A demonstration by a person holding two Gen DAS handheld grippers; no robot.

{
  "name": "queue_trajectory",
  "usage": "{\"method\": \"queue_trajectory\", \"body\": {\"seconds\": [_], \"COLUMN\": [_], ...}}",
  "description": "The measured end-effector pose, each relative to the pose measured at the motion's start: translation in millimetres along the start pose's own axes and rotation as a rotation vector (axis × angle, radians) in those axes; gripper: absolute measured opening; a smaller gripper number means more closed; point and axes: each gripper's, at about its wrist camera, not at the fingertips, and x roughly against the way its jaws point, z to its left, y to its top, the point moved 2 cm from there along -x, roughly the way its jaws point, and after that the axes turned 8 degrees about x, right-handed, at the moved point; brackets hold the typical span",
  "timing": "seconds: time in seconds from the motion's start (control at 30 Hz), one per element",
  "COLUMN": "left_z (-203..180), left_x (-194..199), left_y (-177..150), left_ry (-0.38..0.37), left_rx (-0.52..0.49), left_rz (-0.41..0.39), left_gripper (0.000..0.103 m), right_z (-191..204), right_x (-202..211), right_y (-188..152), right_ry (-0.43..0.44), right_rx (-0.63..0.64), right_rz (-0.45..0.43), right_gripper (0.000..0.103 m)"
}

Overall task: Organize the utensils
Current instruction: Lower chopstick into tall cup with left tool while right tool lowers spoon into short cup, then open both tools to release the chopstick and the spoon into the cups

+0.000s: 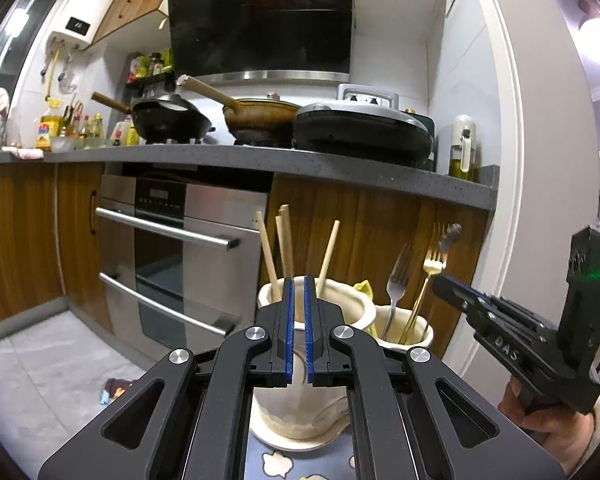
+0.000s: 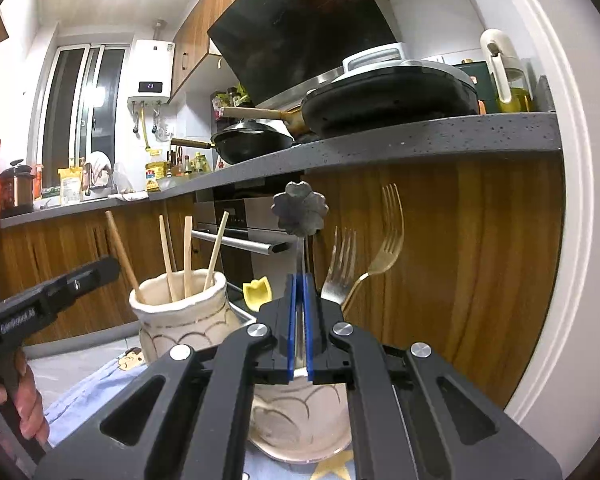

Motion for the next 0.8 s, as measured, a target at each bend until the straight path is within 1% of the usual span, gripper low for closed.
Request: {"method": "queue_trajectory", "body": {"seconds": [0.07,0.17,0.23,0.3,0.37,0.5,0.63,0.7,0.8], "left_z": [1.3,2.0,0.8,-1.4,-3.5,-6.6,-5.6,-4.0,-1.8], "left_x": [-1.4,-4.9,-5.7,-5.8,-5.6,-6.8,-6.9,-7.9,-8.1], "left_y": [-0.5,-2.6,-4.0,-4.6,-5.7,-7.4,-8.0,-8.3,-8.2], "left_ry": [-0.003,-0.016,-0.021,-0.024,-0.028,-0.034,-0.033,-0.03,-0.029], "left_rx": [0.011,0.019,0.016,0.008,-0.004,-0.019,-0.017,-0.011,-0.002], "left_rz": [0.005,0.024,0.028,0.028,0.026,0.031,0.033,0.038,0.04], "left_gripper": [0.005,0.005,0.005,0.005,0.005,0.005,0.005,0.005,0.005], "right_z": [0.4,-4.2,-10.8,-20.1,-23.4,-22.7,-19.7,-18.5,-17.7], "right_x": [-1.2,-1.2,2.3,8.8,14.3,10.5,8.1,3.3,-1.1], "right_y": [-2.3,-3.1,-1.6,4.4,6.9,2.0,0.5,-2.5,-6.4], "right_ry": [0.001,0.019,0.041,0.064,0.05,0.056,0.041,0.031,0.02], "right_rx": [0.002,-0.031,-0.076,-0.131,-0.132,-0.128,-0.099,-0.092,-0.093], "right_rz": [0.013,0.012,-0.01,-0.055,-0.084,-0.056,-0.031,0.009,0.046], "right_gripper": [0.003,0.003,0.003,0.003,0.003,0.003,0.003,0.003,0.003]}}
